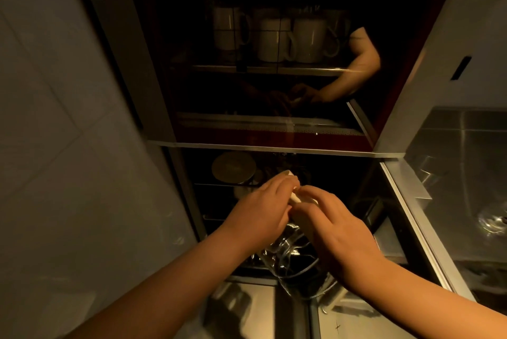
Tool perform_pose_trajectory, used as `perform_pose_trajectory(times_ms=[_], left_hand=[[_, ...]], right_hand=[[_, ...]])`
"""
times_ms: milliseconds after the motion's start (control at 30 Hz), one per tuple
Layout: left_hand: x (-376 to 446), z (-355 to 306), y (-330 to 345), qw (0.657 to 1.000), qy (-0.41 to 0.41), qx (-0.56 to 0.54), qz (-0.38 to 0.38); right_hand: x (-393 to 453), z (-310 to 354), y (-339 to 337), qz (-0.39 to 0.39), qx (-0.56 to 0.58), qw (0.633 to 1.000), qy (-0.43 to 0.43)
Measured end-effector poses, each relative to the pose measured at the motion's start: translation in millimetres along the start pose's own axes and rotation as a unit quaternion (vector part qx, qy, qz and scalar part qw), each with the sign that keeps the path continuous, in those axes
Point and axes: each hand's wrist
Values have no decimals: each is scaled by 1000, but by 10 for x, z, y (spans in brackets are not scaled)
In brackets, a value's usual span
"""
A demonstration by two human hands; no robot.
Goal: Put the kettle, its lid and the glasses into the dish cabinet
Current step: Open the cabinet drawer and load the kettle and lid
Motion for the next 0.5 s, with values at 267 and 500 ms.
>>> perform_pose_trajectory(times_ms=[267, 500], left_hand=[[168, 35, 22, 996, 77, 36, 25], [392, 90, 57, 984, 151, 86, 36]], right_hand=[[-135, -149, 290, -93, 51, 993, 49], [-145, -251, 598, -162, 40, 981, 98]])
Point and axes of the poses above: each hand's wrist, its own x-axis towards the middle knuckle, its own y-axis out of the palm, z = x × y, and after that the axes turned 2 degrees about -y, right-handed
